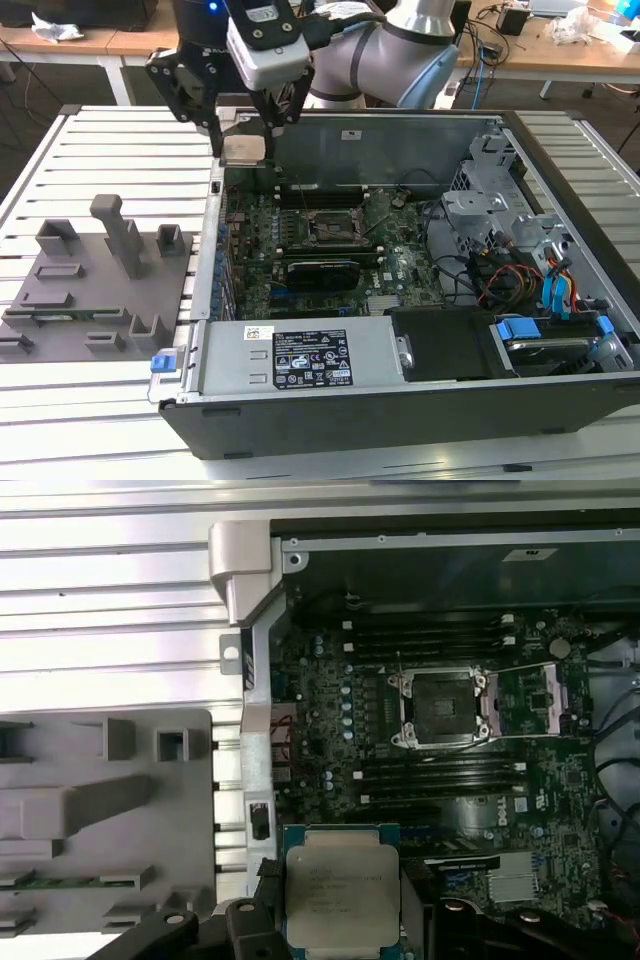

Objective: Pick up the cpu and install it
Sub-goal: 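Pick up the cpu and move it towards the insertion slot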

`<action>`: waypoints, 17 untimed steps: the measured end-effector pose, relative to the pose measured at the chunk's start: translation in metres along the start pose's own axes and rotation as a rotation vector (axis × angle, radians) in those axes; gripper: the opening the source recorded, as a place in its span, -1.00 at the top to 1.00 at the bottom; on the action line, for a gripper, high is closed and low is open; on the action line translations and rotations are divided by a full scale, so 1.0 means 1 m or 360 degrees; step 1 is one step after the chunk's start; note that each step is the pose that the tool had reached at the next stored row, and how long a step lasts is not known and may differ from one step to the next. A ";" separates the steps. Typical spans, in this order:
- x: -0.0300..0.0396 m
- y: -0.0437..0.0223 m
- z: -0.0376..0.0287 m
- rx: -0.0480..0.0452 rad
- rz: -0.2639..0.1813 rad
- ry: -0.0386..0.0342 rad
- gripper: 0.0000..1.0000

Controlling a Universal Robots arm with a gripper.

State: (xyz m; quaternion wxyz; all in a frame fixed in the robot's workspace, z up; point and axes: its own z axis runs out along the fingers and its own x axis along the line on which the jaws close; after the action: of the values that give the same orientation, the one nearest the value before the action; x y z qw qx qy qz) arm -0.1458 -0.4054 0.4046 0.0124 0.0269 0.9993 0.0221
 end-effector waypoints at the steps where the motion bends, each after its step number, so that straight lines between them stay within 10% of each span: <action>1: -0.0038 0.0002 0.0001 0.0000 0.0000 0.0000 -0.09; 17: -0.0820 0.0044 0.0022 0.0000 0.0000 0.0000 -0.09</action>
State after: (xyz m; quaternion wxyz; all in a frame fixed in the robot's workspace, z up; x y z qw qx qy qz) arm -0.0637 -0.4054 0.4045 0.0124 0.0268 0.9993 0.0221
